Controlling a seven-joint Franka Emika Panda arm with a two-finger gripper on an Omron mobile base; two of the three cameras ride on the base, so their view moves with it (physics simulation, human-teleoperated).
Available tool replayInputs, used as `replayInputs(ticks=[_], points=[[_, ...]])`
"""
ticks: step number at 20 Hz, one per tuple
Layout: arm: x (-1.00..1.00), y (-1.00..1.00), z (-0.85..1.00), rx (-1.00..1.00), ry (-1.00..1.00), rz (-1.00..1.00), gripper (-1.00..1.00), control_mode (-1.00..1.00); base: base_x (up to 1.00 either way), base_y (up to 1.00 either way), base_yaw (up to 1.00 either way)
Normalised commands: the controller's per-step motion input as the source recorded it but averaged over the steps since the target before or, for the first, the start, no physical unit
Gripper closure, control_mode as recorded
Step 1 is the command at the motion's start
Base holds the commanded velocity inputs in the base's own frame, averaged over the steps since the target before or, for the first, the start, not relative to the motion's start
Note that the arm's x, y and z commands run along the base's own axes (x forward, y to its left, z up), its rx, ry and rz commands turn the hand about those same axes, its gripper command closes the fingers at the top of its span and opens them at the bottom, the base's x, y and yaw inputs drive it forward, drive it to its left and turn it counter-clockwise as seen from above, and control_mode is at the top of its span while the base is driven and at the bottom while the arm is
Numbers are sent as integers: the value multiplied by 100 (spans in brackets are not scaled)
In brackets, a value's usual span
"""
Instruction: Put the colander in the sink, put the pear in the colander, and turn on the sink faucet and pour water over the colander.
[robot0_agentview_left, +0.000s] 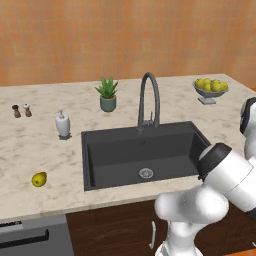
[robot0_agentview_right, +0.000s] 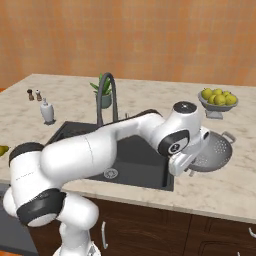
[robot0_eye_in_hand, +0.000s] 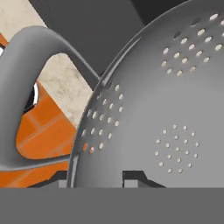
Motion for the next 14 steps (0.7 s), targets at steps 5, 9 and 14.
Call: replayInputs(ticks=[5, 9, 14], points=[[-34, 39, 26, -5, 0, 3, 100, -100, 0, 0, 0], [-38, 32, 21, -1, 0, 4, 100, -100, 0, 0, 0], [-36, 36, 31, 0, 0, 5, 100, -100, 0, 0, 0]])
